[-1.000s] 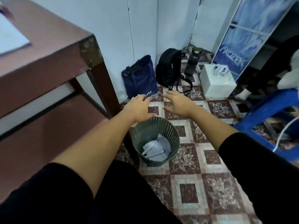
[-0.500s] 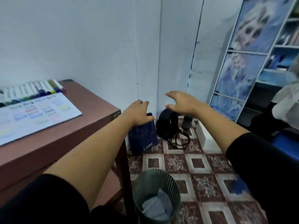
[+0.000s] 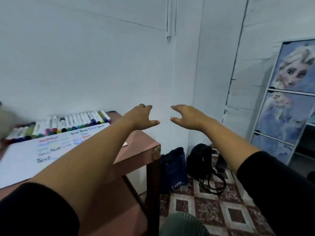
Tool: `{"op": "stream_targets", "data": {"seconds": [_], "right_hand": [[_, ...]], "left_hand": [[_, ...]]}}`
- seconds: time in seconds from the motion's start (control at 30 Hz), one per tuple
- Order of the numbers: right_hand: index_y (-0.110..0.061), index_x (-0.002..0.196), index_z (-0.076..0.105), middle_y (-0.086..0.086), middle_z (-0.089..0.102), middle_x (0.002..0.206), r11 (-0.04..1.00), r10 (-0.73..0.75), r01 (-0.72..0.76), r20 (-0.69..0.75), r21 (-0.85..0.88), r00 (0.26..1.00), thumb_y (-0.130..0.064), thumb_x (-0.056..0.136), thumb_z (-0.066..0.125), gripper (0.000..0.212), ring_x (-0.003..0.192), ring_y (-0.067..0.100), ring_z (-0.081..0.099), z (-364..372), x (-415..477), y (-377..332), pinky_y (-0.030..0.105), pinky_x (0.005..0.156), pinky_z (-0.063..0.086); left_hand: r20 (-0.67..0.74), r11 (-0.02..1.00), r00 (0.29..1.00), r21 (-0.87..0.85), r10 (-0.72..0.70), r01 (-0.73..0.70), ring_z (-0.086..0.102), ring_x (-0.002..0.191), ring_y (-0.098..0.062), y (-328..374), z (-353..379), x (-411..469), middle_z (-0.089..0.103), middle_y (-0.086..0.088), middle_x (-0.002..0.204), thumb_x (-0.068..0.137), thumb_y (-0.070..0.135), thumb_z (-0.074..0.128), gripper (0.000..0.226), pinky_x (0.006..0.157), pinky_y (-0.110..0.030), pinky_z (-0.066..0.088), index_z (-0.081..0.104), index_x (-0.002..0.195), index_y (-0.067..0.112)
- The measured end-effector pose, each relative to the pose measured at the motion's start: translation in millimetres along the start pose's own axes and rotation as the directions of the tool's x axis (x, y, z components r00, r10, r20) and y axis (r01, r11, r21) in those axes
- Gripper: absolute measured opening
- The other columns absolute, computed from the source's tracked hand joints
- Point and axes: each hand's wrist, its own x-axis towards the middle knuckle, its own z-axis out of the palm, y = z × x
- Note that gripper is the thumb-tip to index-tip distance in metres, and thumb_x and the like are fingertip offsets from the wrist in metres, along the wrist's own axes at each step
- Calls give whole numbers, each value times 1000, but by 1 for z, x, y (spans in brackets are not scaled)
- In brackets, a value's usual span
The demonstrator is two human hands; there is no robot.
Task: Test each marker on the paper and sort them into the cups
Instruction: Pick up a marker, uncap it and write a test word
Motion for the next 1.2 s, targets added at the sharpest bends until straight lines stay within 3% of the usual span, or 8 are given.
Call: {"op": "stream_targets", "data": {"seconds": [0.63,0.73,0.9,1.2], "right_hand": [[-18,148,29,1,31,153,928,-357,346,63,141,932,-37,96,47,58,139,19,32,51,76,-201,34,110,31],[-23,149,28,-2,32,153,912,-402,392,77,126,912,-43,96,45,59,137,19,36,62,82,-229,37,110,32],[-21,149,27,1,28,155,866,-486,458,121,200,866,-38,98,44,57,141,19,28,86,89,-276,34,110,28],[-21,135,51,4,50,136,864,-492,478,64,156,868,-33,98,40,40,123,25,48,143,100,-312,38,95,41]], "left_hand": [[-60,930,928,11,-367,368,34,134,-25,-177,-46,-114,29,-10,149,88,52,52,74,107,-37,32,25,145,15],[-91,914,911,22,-402,406,38,131,-24,-194,-48,-132,32,-8,147,89,50,50,68,105,-36,31,29,144,17],[-136,888,883,33,-450,458,39,127,-25,-227,-44,-160,43,-10,137,92,42,47,49,101,-35,34,44,134,16],[-75,838,836,-2,-544,545,48,115,-25,-273,-20,-190,53,-11,125,95,32,44,35,97,-32,39,58,121,13]]}}
